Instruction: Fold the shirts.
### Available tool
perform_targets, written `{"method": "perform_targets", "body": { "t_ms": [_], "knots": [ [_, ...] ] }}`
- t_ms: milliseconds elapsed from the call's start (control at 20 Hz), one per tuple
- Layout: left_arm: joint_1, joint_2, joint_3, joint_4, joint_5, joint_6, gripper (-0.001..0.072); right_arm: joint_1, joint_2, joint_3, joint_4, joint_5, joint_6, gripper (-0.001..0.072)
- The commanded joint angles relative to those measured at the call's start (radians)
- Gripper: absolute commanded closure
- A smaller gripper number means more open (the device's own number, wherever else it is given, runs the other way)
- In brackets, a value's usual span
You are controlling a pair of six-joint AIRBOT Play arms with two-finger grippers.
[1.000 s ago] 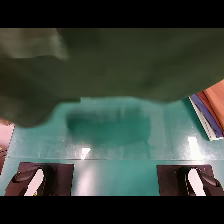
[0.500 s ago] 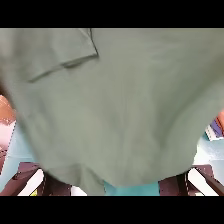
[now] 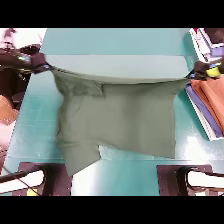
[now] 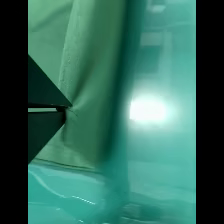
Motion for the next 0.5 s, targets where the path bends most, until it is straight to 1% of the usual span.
{"method": "perform_targets", "body": {
  "t_ms": [0, 150, 250, 300, 350, 450],
  "knots": [
    [-0.071, -0.180, 0.056, 0.009, 0.220, 0.030, 0.0684, 0.039, -0.172, 0.087, -0.012, -0.134, 0.002, 0.0697],
    [-0.072, -0.256, 0.194, 0.019, 0.245, 0.031, 0.0684, 0.043, -0.237, 0.242, -0.015, -0.147, 0.002, 0.0697],
    [-0.072, -0.257, 0.225, 0.045, 0.255, 0.032, 0.0684, 0.043, -0.243, 0.300, -0.024, -0.160, 0.001, 0.0697],
    [-0.070, -0.257, 0.239, 0.052, 0.235, 0.032, 0.0683, 0.043, -0.242, 0.319, -0.024, -0.150, 0.000, 0.0697],
    [-0.067, -0.257, 0.249, 0.062, 0.194, 0.032, 0.0683, 0.043, -0.241, 0.330, -0.024, -0.120, 0.000, 0.0697],
    [-0.058, -0.253, 0.252, 0.088, 0.038, 0.031, 0.0684, 0.046, -0.237, 0.330, -0.025, -0.011, -0.001, 0.0697]
  ]
}}
